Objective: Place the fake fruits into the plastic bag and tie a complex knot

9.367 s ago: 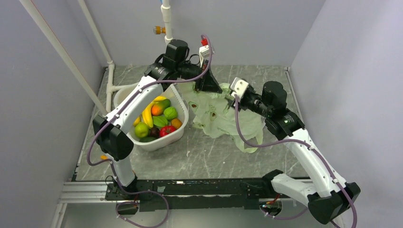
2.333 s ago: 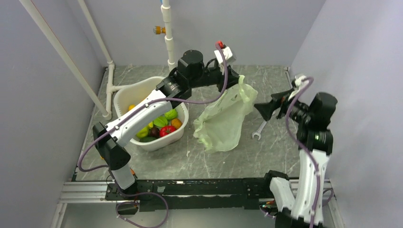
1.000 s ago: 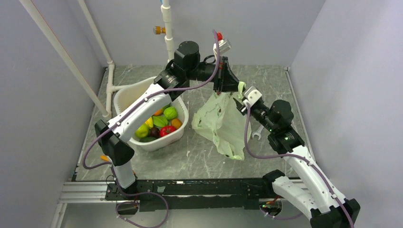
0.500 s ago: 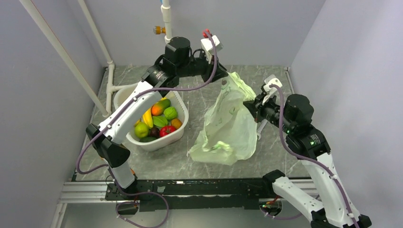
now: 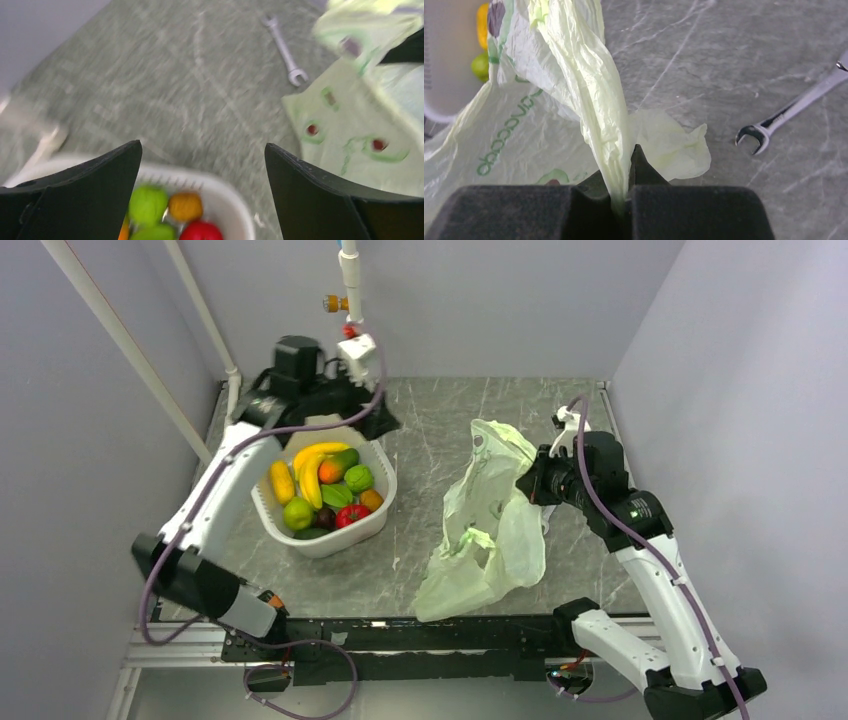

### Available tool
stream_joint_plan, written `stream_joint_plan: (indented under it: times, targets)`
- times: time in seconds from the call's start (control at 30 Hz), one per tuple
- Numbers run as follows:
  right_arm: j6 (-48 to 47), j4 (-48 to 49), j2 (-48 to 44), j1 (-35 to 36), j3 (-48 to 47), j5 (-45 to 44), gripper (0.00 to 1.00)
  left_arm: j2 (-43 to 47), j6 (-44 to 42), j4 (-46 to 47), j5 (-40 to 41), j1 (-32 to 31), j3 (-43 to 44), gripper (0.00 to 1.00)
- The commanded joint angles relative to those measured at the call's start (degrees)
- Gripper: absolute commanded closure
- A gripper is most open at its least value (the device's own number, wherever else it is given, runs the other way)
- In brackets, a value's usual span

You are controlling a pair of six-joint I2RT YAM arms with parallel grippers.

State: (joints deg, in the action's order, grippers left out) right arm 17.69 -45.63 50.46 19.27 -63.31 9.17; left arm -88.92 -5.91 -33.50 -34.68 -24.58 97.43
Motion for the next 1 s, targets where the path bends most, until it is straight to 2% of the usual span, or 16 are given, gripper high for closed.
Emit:
stream_joint_plan:
  times: [0.0, 0.07, 0.13, 0.2, 0.27, 0.5, 0.57, 0.83, 0.9, 0.97]
  targets:
    - [6.5, -2.2, 1.9, -0.3, -7.4, -7.0, 1.00, 10.6, -0.2, -6.0, 3.8, 10.5, -8.9, 0.01]
    - [7.1, -2.8, 2.4, -1.6, -9.9, -4.6, 1.00, 11.9, 0.1, -8.4, 6.2, 16.5, -13.6, 0.01]
    - [7.6, -5.3, 3.4, -3.8, -11.9, -2.7, 1.00, 11.6, 0.2, -10.2, 12.5, 19.0, -17.0, 0.04]
    - [7.7, -8.0, 4.6, -5.3, -13.4, -1.7, 1.00, 9.6, -0.4, -12.4, 17.6, 21.4, -18.2, 0.12]
    - [8.5, -9.5, 5.2, -5.8, -13.6, -1.2, 1.00, 7.0, 0.4, -12.6, 22.3, 22.0, -18.9, 0.16]
    - [11.2, -8.0, 8.2, -5.9, -13.7, -2.2, 1.00, -3.4, 3.1, -11.6, 28.6, 22.0, -17.3, 0.22]
    - [11.5, -6.2, 8.0, -5.9, -13.3, -1.8, 1.00, -6.3, 3.5, -11.2, 29.9, 22.0, -16.5, 0.25]
    - [10.1, -3.4, 8.7, -5.9, -13.6, -1.3, 1.00, -17.6, 4.3, -11.5, 26.7, 21.6, -12.6, 0.31]
    - [9.6, -2.9, 8.5, -5.9, -13.1, -1.6, 1.00, -19.1, 4.4, -11.4, 25.8, 21.4, -12.5, 0.36]
    - [9.2, -2.4, 8.3, -5.9, -12.8, -1.3, 1.00, -20.2, 4.0, -11.9, 24.8, 21.5, -12.1, 0.45]
